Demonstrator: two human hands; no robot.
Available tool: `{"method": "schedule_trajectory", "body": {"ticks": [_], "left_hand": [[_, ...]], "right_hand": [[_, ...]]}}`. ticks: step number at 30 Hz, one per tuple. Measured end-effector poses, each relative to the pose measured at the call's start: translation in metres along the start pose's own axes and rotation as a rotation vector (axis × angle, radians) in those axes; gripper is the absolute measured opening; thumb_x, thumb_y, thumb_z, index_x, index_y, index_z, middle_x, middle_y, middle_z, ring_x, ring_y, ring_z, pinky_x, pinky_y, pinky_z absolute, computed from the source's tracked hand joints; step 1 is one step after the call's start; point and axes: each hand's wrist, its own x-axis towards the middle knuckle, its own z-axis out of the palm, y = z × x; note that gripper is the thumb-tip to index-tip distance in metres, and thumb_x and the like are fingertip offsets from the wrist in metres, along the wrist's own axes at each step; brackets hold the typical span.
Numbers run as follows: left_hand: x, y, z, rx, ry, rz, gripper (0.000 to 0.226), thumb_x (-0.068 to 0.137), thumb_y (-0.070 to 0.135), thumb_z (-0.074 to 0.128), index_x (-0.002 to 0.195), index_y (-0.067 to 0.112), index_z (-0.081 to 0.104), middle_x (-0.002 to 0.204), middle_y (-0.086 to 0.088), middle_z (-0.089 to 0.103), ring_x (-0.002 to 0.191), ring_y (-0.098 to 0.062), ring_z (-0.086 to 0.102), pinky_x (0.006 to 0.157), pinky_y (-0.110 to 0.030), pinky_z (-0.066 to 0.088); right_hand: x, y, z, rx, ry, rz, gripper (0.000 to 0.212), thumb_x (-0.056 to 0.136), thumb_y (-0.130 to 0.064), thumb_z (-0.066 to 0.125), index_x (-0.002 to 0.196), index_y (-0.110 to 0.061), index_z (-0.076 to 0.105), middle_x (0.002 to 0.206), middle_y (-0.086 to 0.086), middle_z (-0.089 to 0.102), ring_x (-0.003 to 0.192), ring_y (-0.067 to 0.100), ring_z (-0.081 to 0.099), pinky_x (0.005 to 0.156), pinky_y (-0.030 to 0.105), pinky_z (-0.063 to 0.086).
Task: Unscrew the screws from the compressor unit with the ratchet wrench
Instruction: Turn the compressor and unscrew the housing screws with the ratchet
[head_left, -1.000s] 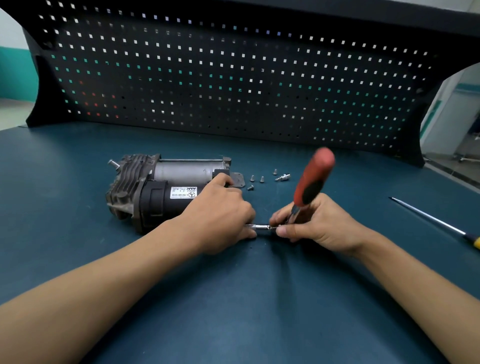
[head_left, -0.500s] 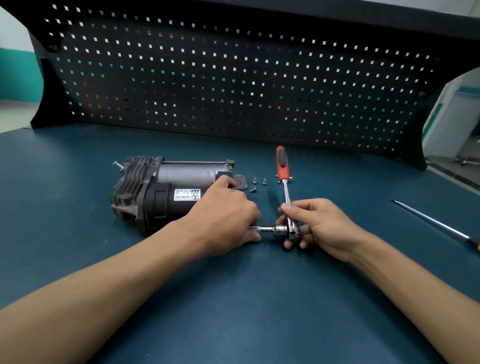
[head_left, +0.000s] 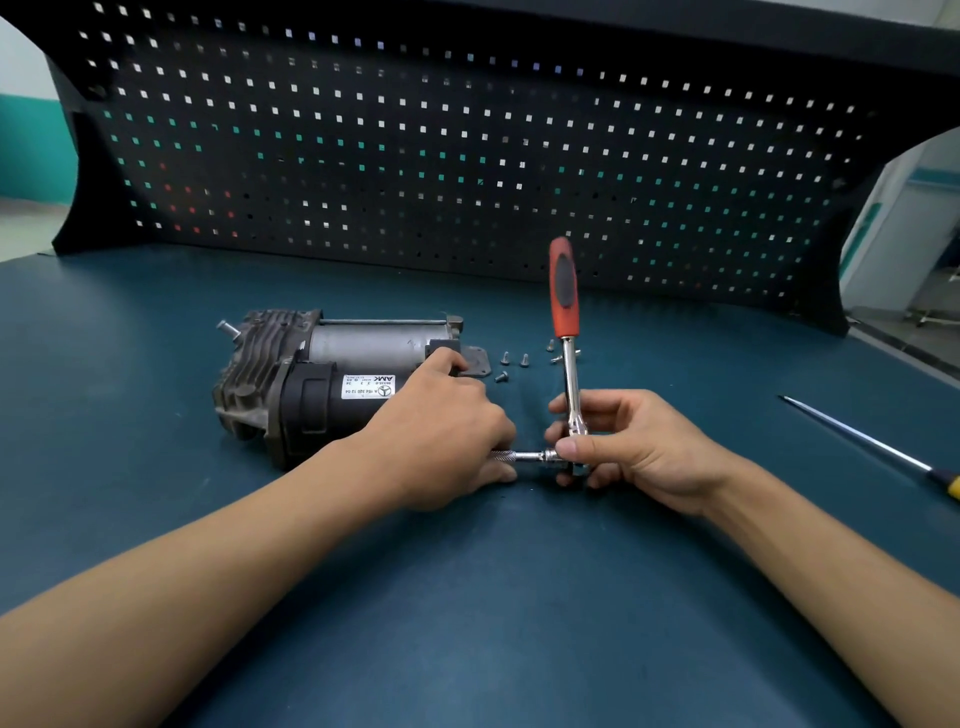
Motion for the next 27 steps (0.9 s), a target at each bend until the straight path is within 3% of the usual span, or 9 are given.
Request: {"method": "schedule_trajectory", "body": {"ticks": [4,8,16,27], "left_hand": [[-0.001,0.003,0.000,0.039,-0.017,-0.003,0.037,0.096,0.059,0.043,0.086,0.029,0.062,0.085,0.006,0.070,0.094,-0.019,0.060,0.098,-0.041,0.023],[0.000,0.013,0.002,0.072,-0.035,-0.035,0.033,0.099,0.050,0.044,0.090,0.025,0.064,0.091,0.003,0.070,0.094,-0.023,0.058,0.104,-0.046,0.022],[-0.002,0.025,0.002,0.077,-0.001,-0.093,0.021,0.097,0.028,0.051,0.085,0.022,0.067,0.083,0.001,0.069,0.089,-0.026,0.054,0.111,-0.053,0.017],[-0.003,0.032,-0.001,0.071,-0.018,-0.124,0.021,0.098,0.023,0.046,0.092,0.019,0.066,0.083,-0.002,0.067,0.091,-0.029,0.055,0.112,-0.057,0.011]], "right_hand": [[0.001,0.001,-0.002,0.003,-0.011,-0.023,0.048,0.054,-0.017,0.087,0.100,-0.018,0.073,0.093,0.009,0.075,0.068,0.028,0.072,0.049,0.024,0.052],[0.003,0.002,-0.004,0.042,0.012,-0.003,0.048,0.059,-0.014,0.084,0.105,-0.013,0.069,0.092,0.009,0.075,0.067,0.027,0.071,0.047,0.023,0.051],[0.004,0.000,-0.006,0.113,0.013,0.048,0.044,0.061,-0.013,0.082,0.102,-0.012,0.066,0.092,0.009,0.074,0.071,0.030,0.073,0.048,0.022,0.052],[0.004,0.001,-0.007,0.129,-0.007,0.053,0.033,0.069,-0.006,0.075,0.099,-0.012,0.063,0.087,0.007,0.071,0.071,0.028,0.073,0.047,0.021,0.051]]}}
